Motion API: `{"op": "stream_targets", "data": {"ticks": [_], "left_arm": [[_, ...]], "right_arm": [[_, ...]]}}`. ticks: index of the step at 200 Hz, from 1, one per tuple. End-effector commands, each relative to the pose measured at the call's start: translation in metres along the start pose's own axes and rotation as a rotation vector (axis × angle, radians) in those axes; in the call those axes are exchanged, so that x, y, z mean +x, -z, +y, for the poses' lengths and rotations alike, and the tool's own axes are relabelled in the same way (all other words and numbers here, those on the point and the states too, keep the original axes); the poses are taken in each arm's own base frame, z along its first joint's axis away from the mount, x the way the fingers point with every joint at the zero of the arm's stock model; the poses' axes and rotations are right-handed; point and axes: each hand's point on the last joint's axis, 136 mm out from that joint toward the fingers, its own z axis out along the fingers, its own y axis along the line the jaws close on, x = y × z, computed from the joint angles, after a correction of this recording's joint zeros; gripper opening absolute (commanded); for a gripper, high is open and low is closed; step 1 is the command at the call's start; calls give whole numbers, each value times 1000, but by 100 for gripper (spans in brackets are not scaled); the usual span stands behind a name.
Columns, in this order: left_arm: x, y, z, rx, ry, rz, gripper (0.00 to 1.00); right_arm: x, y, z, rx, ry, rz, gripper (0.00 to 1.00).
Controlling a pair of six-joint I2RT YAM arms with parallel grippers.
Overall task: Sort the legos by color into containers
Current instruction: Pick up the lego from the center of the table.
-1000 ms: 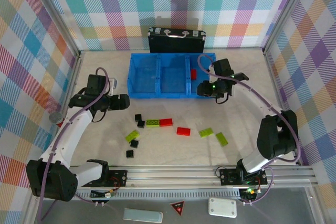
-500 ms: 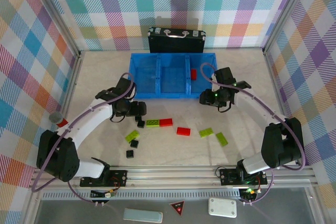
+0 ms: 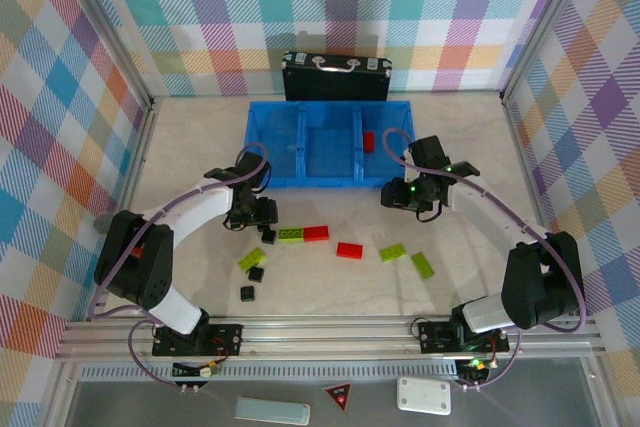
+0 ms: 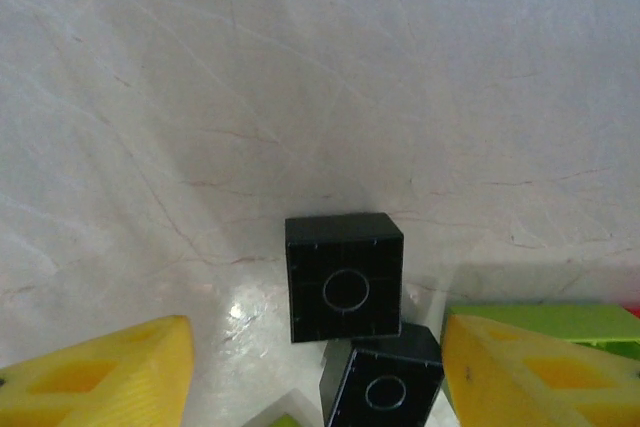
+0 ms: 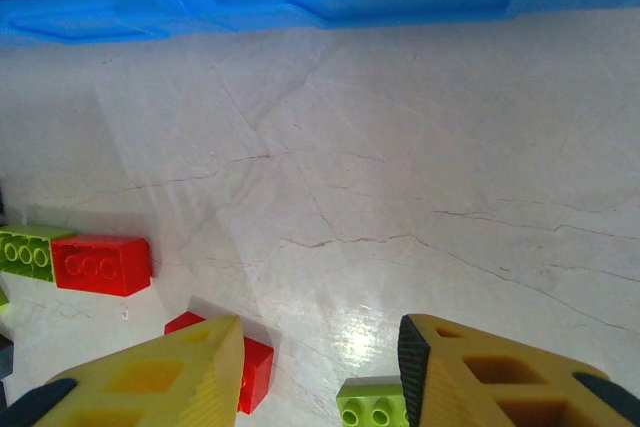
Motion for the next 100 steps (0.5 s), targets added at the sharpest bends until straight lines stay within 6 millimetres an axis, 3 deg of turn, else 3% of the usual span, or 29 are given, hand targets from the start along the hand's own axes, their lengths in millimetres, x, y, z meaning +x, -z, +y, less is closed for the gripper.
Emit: {"op": "stream_targets", "data": {"ticks": [1, 22, 100], "left_arm": [[-3, -6, -3, -6, 20, -2, 61], [-2, -12, -3, -10, 23, 10, 55], [2, -29, -10, -2, 19, 49, 50]], "right_arm": [[4, 0, 0, 5, -9, 6, 47], [4, -1, -1, 6, -8, 6, 47], [11, -7, -3, 27, -3, 21, 46]]}}
